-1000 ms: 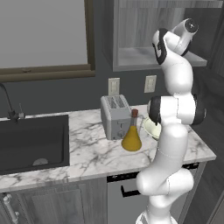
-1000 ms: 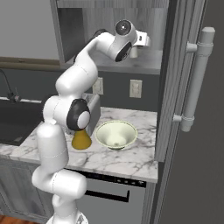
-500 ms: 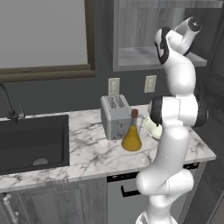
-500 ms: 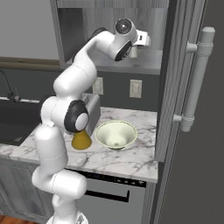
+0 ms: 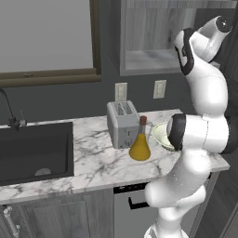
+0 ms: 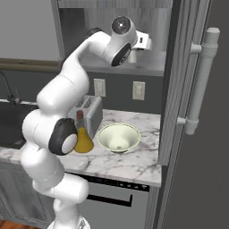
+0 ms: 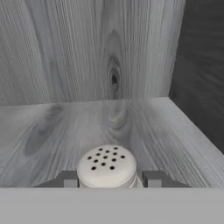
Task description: Retrieve the bottle and the shaker from the cabinet and place them next to the mixing bowl on the counter. Then add garlic from the fridge to the mixing bowl.
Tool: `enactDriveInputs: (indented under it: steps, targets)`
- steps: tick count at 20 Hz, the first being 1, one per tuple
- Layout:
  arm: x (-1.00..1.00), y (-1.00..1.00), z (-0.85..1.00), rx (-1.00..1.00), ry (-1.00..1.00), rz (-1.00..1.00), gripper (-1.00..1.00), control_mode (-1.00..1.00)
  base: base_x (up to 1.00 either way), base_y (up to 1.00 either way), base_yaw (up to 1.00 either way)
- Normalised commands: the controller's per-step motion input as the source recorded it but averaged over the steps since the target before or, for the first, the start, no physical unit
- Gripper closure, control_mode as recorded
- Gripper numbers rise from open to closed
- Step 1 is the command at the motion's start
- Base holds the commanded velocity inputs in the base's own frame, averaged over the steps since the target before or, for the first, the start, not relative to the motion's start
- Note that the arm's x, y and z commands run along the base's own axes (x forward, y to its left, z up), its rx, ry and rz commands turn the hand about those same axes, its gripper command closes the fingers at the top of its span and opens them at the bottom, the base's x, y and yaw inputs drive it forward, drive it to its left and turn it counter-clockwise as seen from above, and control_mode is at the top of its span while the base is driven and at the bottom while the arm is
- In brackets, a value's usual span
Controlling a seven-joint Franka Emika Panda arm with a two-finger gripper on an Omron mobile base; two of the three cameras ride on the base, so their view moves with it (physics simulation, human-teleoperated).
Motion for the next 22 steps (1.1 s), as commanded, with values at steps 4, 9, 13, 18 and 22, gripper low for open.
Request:
enactDriveInputs:
  steps: [4,9,13,18,22]
  targets:
    - [-0.96,0.44,0.0,0.0,-0.02,-0.06,1.0,-1.0,0.0,0.0,0.0]
    - [-0.89,0.43,0.0,0.0,0.0,-0.05,1.0,-1.0,0.0,0.0,0.0]
    - [-0.82,0.33,0.0,0.0,0.0,-0.01,1.0,-1.0,0.0,0.0,0.0]
    - [-0.66,0.1,-0.1,0.0,0.0,0.0,1.0,-1.0,0.0,0.0,0.0]
    - [-0.53,0.0,-0.32,0.0,0.0,0.0,1.0,-1.0,0.0,0.0,0.0]
